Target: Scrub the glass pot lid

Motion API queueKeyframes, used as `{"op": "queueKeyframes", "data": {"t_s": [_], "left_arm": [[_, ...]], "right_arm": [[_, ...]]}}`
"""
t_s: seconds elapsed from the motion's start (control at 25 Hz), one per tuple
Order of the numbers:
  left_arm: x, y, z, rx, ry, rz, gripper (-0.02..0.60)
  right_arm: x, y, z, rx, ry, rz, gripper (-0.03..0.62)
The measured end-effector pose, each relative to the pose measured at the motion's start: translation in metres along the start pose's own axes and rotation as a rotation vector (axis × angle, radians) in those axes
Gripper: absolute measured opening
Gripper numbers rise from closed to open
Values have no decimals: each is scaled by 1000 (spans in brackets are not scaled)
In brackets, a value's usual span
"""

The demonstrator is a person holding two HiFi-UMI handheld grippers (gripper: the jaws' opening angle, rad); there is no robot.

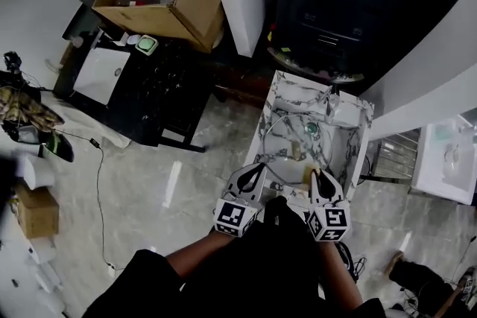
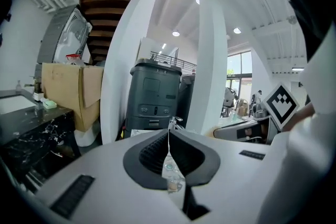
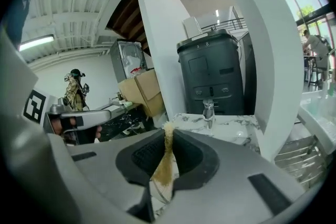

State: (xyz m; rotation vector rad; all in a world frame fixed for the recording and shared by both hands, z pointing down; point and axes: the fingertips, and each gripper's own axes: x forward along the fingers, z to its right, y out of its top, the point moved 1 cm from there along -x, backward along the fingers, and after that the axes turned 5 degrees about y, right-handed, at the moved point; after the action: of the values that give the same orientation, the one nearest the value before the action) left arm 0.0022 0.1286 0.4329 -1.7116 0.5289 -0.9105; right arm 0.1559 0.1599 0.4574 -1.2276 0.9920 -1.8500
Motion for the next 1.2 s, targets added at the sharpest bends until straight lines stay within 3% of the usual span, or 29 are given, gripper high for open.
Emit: {"op": "queueKeyframes", "data": {"t_s": [0.36, 0.88, 1.2], "left_arm": [[29, -9, -1, -18, 125, -9, 18], [51, -32, -17, -57, 154, -76, 18], [60, -42, -34, -76, 142, -99, 18]], "right_arm": [[51, -48, 61, -15, 47, -171, 59], [116, -132, 82, 65, 93, -397, 58], [136, -169, 90, 49, 104, -509, 58]]}}
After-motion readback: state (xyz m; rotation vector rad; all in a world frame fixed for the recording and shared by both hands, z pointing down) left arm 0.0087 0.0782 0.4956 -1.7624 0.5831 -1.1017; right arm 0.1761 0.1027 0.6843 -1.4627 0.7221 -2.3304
